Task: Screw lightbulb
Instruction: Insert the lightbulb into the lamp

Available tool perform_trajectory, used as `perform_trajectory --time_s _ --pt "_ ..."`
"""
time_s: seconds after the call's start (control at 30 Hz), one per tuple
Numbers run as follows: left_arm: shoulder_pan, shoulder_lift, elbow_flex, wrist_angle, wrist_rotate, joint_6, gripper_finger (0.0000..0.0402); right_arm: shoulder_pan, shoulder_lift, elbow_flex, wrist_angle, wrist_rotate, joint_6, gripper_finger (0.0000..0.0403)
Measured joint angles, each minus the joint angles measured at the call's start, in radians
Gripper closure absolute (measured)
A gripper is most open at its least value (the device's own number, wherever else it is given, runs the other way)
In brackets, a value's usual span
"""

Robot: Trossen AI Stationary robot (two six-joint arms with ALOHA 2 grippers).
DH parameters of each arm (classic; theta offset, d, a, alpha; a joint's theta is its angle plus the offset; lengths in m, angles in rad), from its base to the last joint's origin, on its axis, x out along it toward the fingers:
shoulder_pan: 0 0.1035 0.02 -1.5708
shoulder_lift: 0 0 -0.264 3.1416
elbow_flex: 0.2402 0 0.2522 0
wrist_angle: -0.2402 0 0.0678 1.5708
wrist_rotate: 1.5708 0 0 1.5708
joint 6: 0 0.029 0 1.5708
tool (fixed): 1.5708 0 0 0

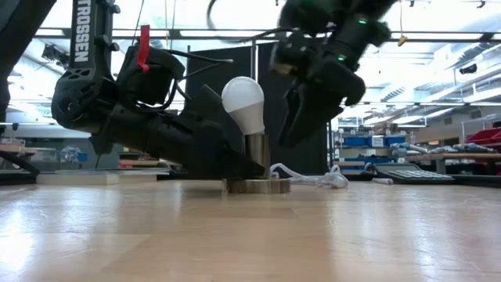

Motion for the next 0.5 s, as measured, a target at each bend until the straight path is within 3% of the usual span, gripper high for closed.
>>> perform_trajectory --time_s 0.3,0.43,0.5 --pt "0.000 0.000 0.000 0.001 0.129 0.021 0.0208 0.068 -0.110 -0.365 0.550 0.020 0.002 0.0095" --pt "-0.001 0.000 0.000 0.001 0.148 0.021 0.0208 0.063 -0.110 -0.465 0.783 0.046 0.020 0.0095" --pt "-0.001 0.000 0.000 0.001 0.149 0.021 0.0208 0.055 -0.110 -0.485 0.818 0.052 0.020 0.0095"
